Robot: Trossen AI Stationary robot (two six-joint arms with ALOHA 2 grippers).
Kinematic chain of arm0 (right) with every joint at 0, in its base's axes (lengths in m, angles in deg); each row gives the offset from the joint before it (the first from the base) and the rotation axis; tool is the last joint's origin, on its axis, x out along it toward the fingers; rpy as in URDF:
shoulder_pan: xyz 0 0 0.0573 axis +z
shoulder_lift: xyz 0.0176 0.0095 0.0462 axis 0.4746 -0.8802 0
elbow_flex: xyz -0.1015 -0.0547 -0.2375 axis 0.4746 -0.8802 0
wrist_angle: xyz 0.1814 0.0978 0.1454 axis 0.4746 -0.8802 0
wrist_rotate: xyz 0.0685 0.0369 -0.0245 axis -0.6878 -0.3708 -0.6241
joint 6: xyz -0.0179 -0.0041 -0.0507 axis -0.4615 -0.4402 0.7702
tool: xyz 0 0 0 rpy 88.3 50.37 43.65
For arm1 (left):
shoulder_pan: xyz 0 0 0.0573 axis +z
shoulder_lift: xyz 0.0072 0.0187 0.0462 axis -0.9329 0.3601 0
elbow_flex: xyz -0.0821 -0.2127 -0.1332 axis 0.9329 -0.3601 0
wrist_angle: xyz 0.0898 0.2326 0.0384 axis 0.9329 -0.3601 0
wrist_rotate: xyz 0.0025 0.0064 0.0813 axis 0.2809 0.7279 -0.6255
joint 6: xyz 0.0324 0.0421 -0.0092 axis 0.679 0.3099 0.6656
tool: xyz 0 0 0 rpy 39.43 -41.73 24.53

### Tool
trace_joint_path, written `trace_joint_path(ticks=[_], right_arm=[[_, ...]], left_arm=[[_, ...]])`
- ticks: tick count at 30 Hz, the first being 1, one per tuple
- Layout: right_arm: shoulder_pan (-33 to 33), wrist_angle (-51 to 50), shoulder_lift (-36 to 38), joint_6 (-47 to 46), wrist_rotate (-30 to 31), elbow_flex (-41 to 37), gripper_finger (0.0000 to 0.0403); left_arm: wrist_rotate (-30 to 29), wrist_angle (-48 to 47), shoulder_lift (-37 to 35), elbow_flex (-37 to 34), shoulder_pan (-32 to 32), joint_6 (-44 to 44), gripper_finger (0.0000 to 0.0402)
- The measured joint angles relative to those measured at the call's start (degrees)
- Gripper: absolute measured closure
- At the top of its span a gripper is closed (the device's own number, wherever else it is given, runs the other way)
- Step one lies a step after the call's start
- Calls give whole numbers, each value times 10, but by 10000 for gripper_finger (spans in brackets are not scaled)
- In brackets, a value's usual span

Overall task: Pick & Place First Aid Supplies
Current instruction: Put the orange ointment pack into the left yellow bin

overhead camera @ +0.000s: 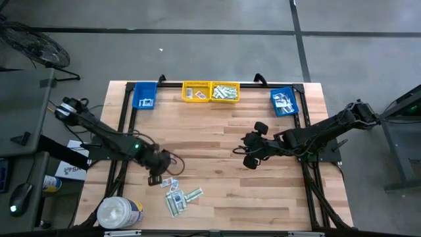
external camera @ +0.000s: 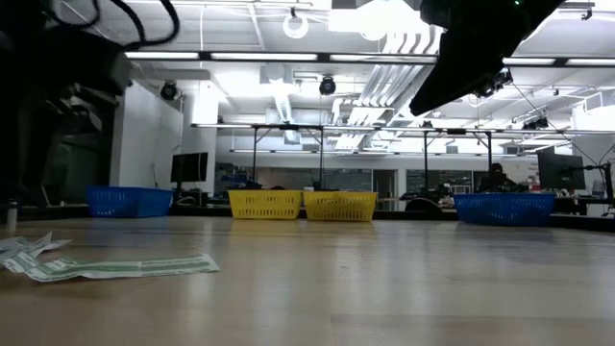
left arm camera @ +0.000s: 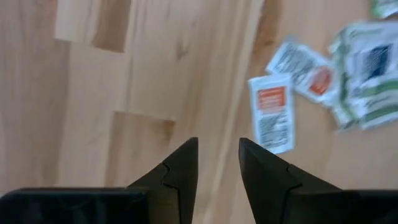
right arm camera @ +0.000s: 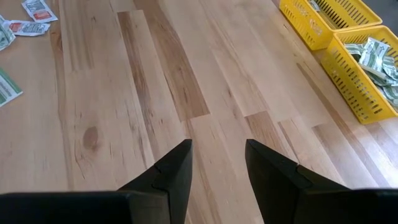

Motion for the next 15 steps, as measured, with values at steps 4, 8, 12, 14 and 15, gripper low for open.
trace_joint_path(ticks=[4,8,12,14,15], right_arm=[[0,0,0,0,-1,0,261],[0,0,0,-4,-1,0,261],[0,1,0,-5,-3,0,260],[0,3,0,-5,-3,0,261],[0,4,0,-5,-4,0,261]], left_arm=[[-35,29,0,0,-50,-57,286],[-60,49,13,0,-94,-98,286],[-58,54,42,0,-124,-130,286],[-59,53,59,0,-127,-148,286],[-59,55,66,0,-127,-152,286]])
